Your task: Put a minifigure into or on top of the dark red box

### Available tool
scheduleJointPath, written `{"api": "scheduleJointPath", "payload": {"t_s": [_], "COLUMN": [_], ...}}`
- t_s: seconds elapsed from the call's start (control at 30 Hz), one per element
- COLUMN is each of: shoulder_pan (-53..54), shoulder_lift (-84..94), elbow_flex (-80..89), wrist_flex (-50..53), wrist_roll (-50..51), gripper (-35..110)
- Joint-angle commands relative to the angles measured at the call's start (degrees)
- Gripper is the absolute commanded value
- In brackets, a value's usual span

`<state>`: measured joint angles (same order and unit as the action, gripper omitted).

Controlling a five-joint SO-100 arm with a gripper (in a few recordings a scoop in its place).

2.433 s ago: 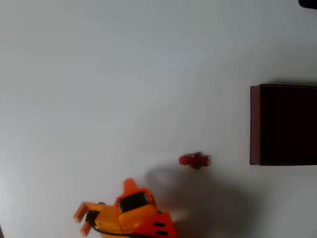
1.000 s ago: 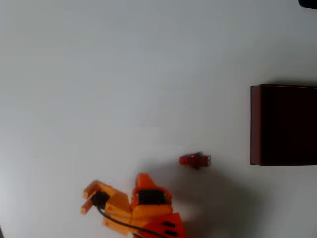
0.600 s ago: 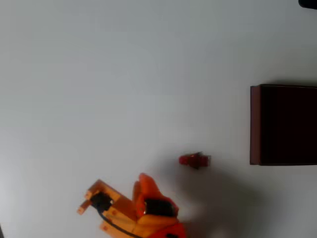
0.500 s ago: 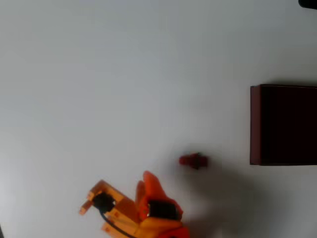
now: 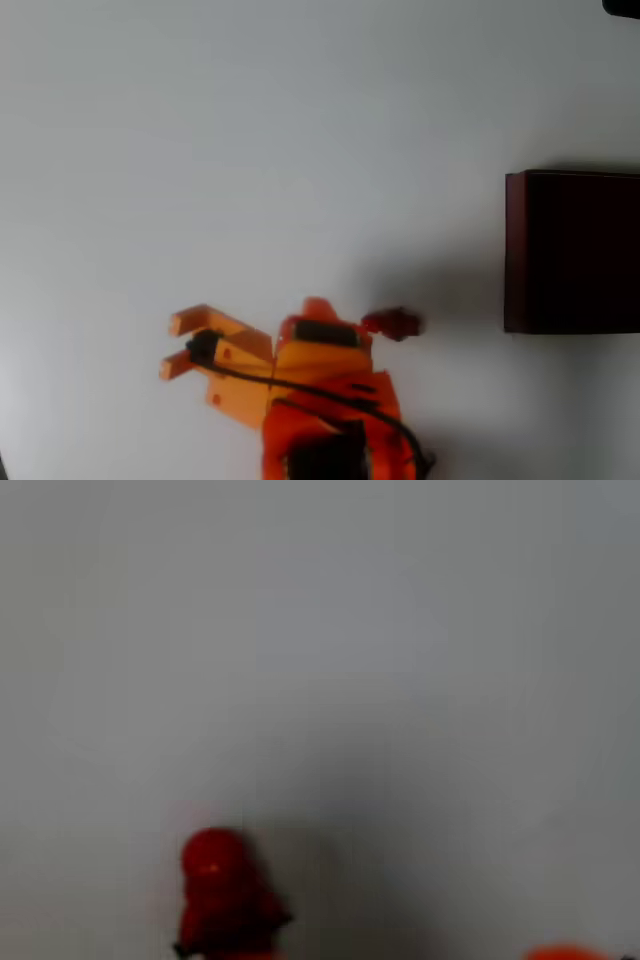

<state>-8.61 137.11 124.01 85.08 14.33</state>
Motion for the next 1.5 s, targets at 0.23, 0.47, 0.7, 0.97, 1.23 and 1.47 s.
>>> {"api": "scheduleJointPath", "payload": {"t_s": [0.23,0.47,0.7,0.97,1.23,1.47], "shoulder_pan": [12.39,23.64,31.9,34.28,34.45,34.28], "shoulder_lift": [-16.17,-20.39,-19.51,-29.0,-38.23,-37.97], "elbow_flex": [-18.28,-12.13,-7.91,-9.4,-11.95,-12.74], "wrist_flex": [1.23,-8.26,-13.27,-8.61,-2.2,1.05], "wrist_roll": [-11.87,-23.55,-35.51,-43.59,-47.11,-45.79], "gripper": [10,9,8,17,17,17]}}
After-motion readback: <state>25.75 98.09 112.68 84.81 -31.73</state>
